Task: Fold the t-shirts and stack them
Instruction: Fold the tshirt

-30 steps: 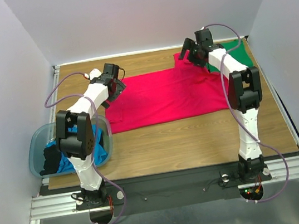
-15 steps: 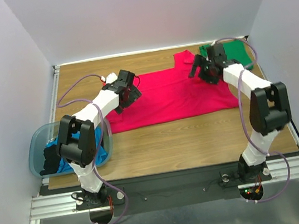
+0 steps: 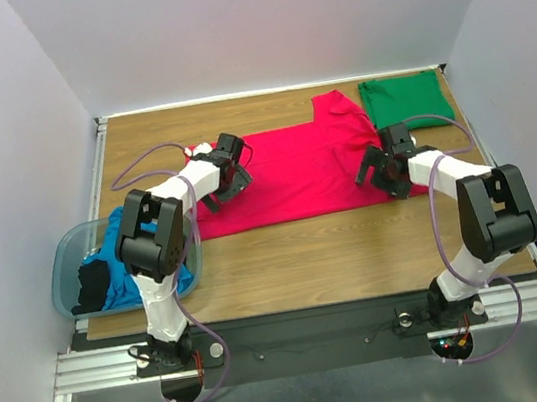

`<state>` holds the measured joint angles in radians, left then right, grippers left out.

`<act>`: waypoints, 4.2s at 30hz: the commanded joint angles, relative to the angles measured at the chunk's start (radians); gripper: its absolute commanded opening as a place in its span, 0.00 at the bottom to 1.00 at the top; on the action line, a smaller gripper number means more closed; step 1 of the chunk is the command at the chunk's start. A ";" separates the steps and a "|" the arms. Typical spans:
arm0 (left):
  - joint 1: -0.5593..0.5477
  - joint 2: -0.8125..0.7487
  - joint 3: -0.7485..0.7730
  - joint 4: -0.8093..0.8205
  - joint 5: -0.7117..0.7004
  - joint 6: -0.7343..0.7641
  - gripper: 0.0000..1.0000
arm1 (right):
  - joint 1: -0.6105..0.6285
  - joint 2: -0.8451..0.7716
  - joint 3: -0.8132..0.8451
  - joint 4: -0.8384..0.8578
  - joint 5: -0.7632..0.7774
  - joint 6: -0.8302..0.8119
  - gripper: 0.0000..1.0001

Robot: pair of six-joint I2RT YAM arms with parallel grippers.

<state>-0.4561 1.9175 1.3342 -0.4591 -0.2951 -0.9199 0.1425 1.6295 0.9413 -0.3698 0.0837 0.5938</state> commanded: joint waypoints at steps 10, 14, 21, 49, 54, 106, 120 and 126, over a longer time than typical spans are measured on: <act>0.122 0.023 0.109 -0.093 -0.182 0.004 0.98 | -0.034 -0.057 -0.084 -0.009 0.067 0.021 1.00; 0.165 0.067 0.218 -0.125 -0.205 0.033 0.99 | -0.034 -0.074 -0.093 -0.011 0.065 0.020 1.00; 0.160 -0.026 0.218 -0.095 -0.124 0.082 0.98 | -0.034 -0.085 -0.084 -0.011 0.036 0.009 1.00; 0.046 0.035 0.065 -0.088 -0.112 0.039 0.98 | -0.035 -0.080 -0.124 -0.011 0.057 0.004 1.00; 0.114 0.011 0.131 -0.063 -0.114 0.050 0.98 | -0.035 -0.103 -0.127 -0.012 0.056 0.001 1.00; -0.384 -0.382 -0.658 0.065 0.172 -0.321 0.98 | -0.038 -0.773 -0.466 -0.261 0.154 0.377 1.00; -0.428 -0.649 -0.491 -0.308 -0.154 -0.442 0.98 | -0.037 -0.607 -0.128 -0.284 0.186 0.169 1.00; -0.369 -0.635 -0.397 -0.248 -0.185 -0.344 0.98 | -0.037 -0.412 -0.072 -0.131 0.043 0.058 1.00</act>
<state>-0.8661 1.2984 0.8757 -0.6849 -0.3870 -1.3174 0.1104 1.1416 0.8150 -0.6182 0.2249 0.7563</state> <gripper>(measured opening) 0.985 0.998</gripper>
